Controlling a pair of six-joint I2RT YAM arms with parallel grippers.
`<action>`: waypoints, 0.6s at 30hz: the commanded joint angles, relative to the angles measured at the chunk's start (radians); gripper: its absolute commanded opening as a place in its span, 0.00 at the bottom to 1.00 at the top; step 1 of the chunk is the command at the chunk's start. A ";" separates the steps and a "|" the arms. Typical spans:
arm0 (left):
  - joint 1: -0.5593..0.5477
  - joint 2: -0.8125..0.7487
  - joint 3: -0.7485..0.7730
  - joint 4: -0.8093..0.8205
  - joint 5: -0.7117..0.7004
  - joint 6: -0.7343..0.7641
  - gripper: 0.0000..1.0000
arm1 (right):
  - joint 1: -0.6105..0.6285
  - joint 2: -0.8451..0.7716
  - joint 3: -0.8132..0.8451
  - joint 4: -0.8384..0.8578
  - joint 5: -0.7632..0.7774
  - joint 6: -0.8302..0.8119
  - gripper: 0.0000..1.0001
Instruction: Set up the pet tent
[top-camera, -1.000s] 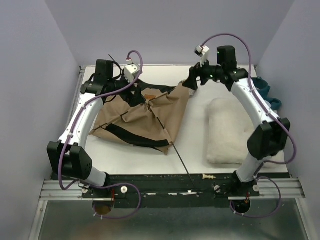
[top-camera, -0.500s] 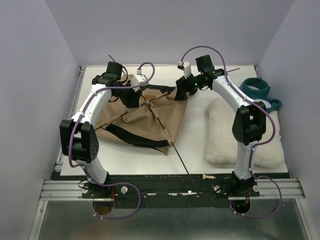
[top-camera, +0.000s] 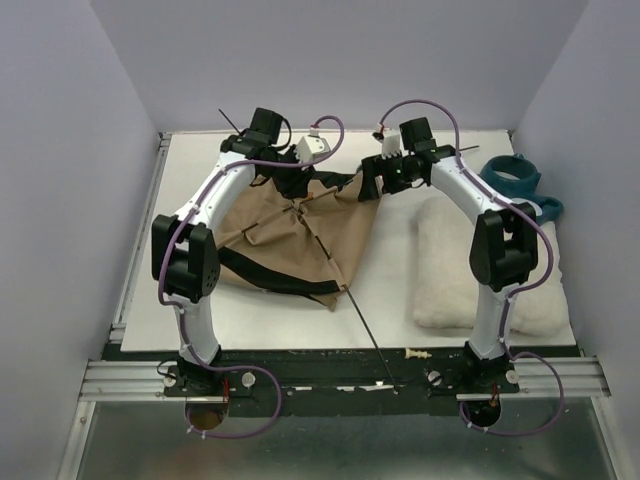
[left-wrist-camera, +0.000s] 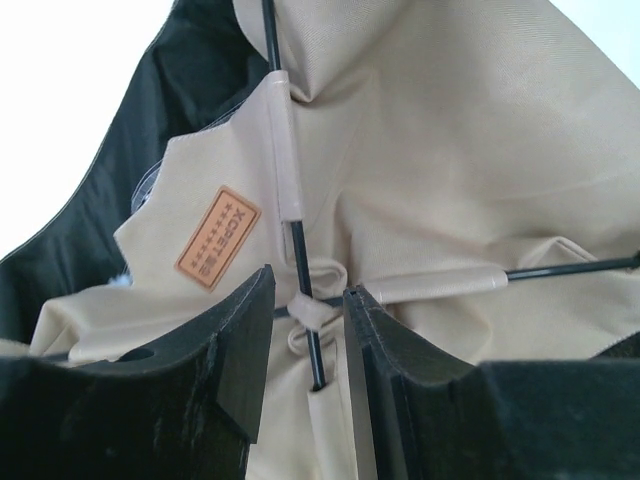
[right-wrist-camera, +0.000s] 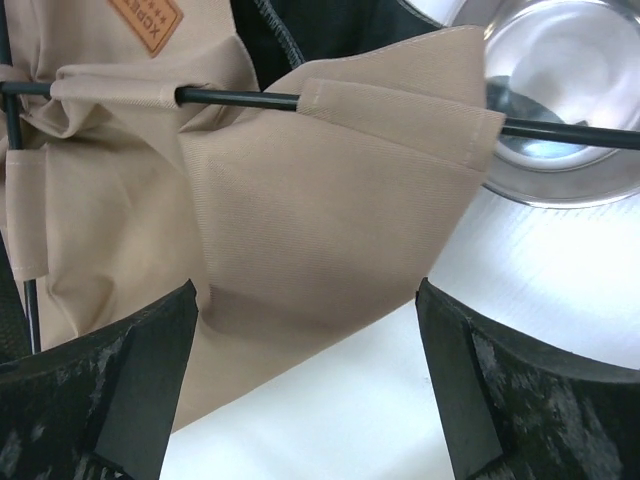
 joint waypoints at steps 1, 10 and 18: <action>-0.031 0.076 0.044 0.023 -0.057 -0.007 0.47 | -0.014 -0.052 -0.024 0.045 0.015 0.057 0.98; -0.051 0.143 0.066 0.018 -0.084 0.008 0.43 | -0.031 0.060 -0.020 0.065 -0.095 0.163 1.00; -0.057 0.131 0.044 -0.044 -0.087 0.053 0.03 | -0.046 0.072 -0.033 0.137 -0.250 0.238 0.66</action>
